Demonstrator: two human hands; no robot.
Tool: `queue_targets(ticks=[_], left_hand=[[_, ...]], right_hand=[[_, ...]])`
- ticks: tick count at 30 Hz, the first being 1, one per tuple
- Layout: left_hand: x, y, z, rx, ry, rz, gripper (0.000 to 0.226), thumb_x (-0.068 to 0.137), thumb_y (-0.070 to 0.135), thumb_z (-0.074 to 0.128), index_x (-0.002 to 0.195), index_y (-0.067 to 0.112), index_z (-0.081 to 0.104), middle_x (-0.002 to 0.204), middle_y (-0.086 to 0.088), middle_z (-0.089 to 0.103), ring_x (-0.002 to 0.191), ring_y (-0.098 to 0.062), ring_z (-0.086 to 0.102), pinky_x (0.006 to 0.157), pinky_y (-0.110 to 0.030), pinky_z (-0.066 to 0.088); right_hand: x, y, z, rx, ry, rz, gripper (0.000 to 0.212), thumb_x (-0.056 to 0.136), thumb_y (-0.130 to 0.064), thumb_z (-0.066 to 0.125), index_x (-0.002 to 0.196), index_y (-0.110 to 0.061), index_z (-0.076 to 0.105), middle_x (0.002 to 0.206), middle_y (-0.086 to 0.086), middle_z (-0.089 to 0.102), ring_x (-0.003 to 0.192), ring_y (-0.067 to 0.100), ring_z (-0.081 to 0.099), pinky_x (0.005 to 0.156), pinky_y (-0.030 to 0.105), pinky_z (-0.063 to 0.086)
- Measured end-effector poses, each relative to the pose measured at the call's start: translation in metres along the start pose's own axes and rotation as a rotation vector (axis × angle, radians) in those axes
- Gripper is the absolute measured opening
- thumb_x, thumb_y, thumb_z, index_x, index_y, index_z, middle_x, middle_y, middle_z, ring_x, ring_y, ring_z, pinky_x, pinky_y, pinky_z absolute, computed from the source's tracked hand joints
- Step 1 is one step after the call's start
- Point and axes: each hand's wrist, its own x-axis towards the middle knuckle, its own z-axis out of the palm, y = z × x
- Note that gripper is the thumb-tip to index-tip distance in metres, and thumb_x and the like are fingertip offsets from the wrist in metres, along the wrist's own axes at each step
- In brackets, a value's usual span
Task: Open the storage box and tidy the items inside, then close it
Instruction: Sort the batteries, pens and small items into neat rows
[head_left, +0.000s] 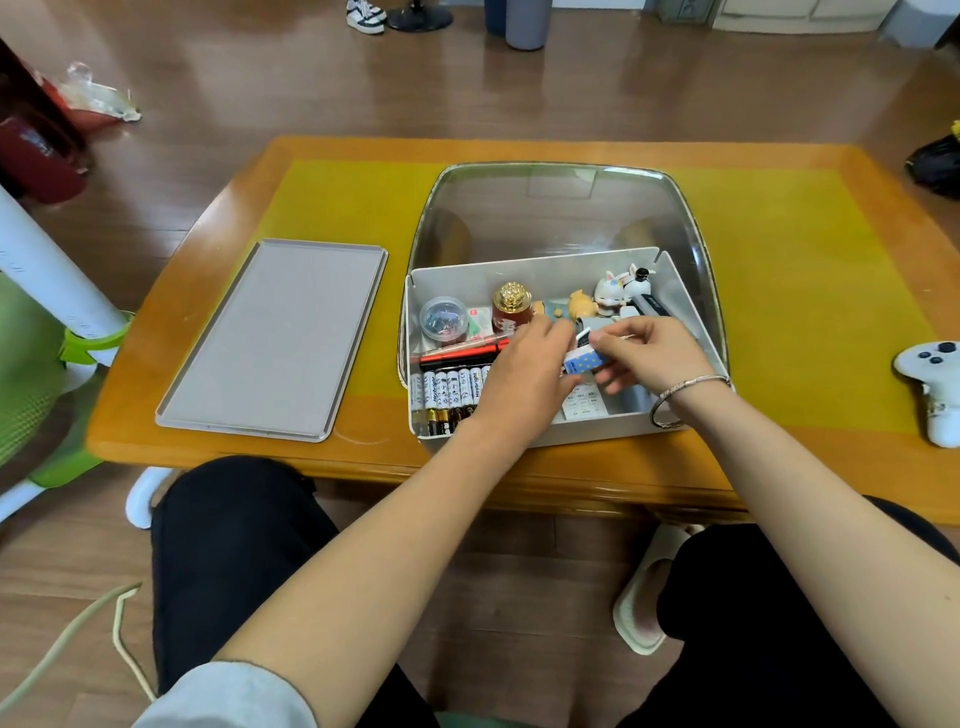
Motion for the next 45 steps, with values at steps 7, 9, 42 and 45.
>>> queue_targets(ticks=[7, 9, 42, 45], left_hand=[[-0.011, 0.002, 0.001, -0.165, -0.318, -0.107, 0.074, 0.087, 0.061, 0.051, 0.143, 0.019, 0.029, 0.146, -0.004, 0.034, 0.131, -0.021, 0.038, 0.102, -0.037, 0.037], [-0.011, -0.001, 0.003, 0.019, -0.474, -0.086, 0.083, 0.08, 0.075, 0.045, 0.145, 0.025, 0.031, 0.147, -0.006, 0.035, 0.134, -0.025, 0.032, 0.105, -0.044, 0.033], [-0.004, -0.006, 0.019, 0.243, -0.693, -0.15, 0.082, 0.079, 0.077, 0.044, 0.144, 0.028, 0.035, 0.14, -0.014, 0.042, 0.13, -0.033, 0.029, 0.102, -0.046, 0.029], [-0.005, -0.006, 0.02, 0.246, -0.668, -0.155, 0.081, 0.079, 0.075, 0.046, 0.143, 0.026, 0.037, 0.139, -0.014, 0.043, 0.129, -0.032, 0.03, 0.101, -0.046, 0.03]], right_hand=[[0.002, 0.0, -0.035, -0.201, -0.015, -0.076, 0.018, 0.085, -0.008, 0.066, 0.103, -0.012, 0.068, 0.068, 0.014, 0.066, 0.055, 0.022, 0.063, 0.063, 0.034, 0.059], [0.003, -0.001, -0.043, -0.298, -0.025, -0.121, 0.02, 0.081, -0.008, 0.071, 0.101, -0.012, 0.067, 0.067, 0.012, 0.065, 0.056, 0.019, 0.065, 0.061, 0.034, 0.06], [0.015, 0.006, -0.002, -1.357, -0.14, -0.113, 0.029, 0.074, -0.046, 0.074, 0.091, -0.023, 0.07, 0.098, 0.006, 0.066, 0.09, 0.024, 0.061, 0.068, 0.026, 0.043], [0.015, 0.005, 0.008, -1.374, -0.138, -0.088, 0.031, 0.076, -0.043, 0.073, 0.096, -0.019, 0.067, 0.1, 0.007, 0.063, 0.092, 0.025, 0.061, 0.072, 0.03, 0.049]])
